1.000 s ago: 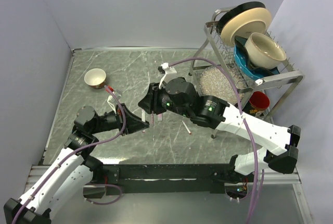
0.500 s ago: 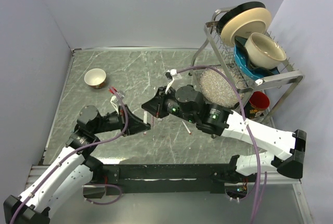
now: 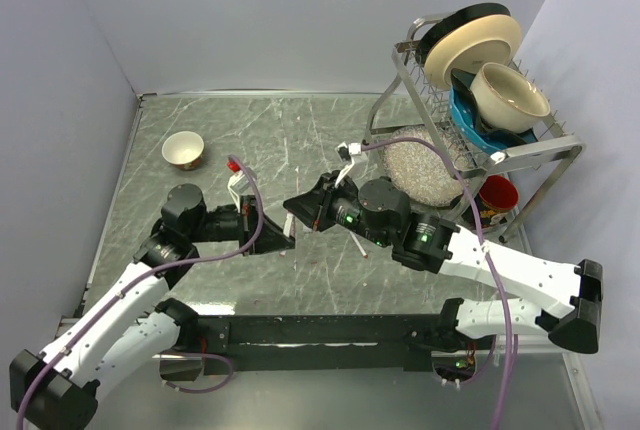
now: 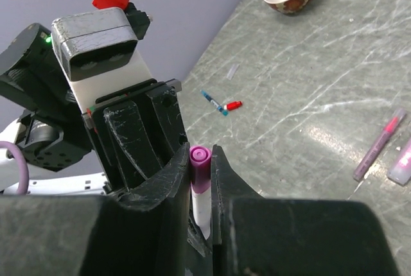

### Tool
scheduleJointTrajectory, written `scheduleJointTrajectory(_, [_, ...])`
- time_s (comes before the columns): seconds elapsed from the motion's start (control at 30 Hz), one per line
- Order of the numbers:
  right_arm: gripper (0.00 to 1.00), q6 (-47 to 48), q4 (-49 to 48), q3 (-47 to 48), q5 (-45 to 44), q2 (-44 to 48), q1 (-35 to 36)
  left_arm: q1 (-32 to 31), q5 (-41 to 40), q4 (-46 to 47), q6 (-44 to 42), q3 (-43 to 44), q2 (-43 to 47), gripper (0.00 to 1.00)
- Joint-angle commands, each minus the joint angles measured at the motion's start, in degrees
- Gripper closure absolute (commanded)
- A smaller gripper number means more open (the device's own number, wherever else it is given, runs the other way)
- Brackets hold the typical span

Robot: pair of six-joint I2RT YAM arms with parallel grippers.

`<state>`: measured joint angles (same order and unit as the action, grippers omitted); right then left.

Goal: Insert the pens into the pen caps

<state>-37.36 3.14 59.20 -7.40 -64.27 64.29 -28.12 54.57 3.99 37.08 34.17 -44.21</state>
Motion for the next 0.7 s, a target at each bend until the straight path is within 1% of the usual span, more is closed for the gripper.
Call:
scheduleJointTrajectory(0.0, [1.00,-1.31,10.85,-5.83,20.30,-0.42,5.75,4.21,-13.61,14.53,-0.26,5.99,-2.90,0.99])
scheduleJointTrajectory(0.03, [1.00,-2.09,8.84,-6.72,21.54,-0.33,6.02,4.91,-13.00,15.43,0.70,6.17,-3.43,0.99])
scheduleJointTrajectory(0.1, [1.00,-2.28,8.20,-8.04,22.60,-0.07,6.72,5.35,-11.16,17.62,1.41,7.04,-4.57,0.99])
scheduleJointTrajectory(0.17, [1.00,-2.01,8.81,-8.40,22.17,0.02,8.04,5.53,-10.62,16.58,0.37,8.53,-5.80,0.99])
scheduleJointTrajectory(0.2, [1.00,-2.10,9.43,-8.40,21.64,0.02,8.22,5.44,-11.06,13.53,-0.42,10.46,-6.33,0.99])
scheduleJointTrajectory(0.23, [1.00,-2.45,11.43,-8.14,20.94,-0.15,8.48,5.53,-11.58,11.59,-2.95,11.61,-6.59,0.99])
scheduleJointTrajectory(0.3, [1.00,-2.71,13.55,-7.61,18.75,-0.07,9.09,5.62,-13.77,8.94,-4.64,13.54,-6.68,0.99])
scheduleJointTrajectory(0.33, [1.00,-3.41,14.43,-7.52,15.69,0.28,9.53,5.88,-15.09,8.41,-5.00,13.73,-6.51,0.99])
scheduleJointTrajectory(0.43, [1.00,-5.16,16.19,-6.38,10.50,-0.67,11.20,5.97,-16.68,8.05,-5.00,14.34,-6.42,0.99])
scheduleJointTrajectory(0.63, [1.00,-6.23,15.06,-3.13,7.75,-4.02,14.02,5.97,-15.98,9.11,-3.94,14.17,-6.86,0.99])
scheduleJointTrajectory(0.67, [1.00,-6.58,14.80,-3.04,7.49,-4.11,14.02,5.97,-17.46,8.41,-4.38,14.08,-6.34,0.99])
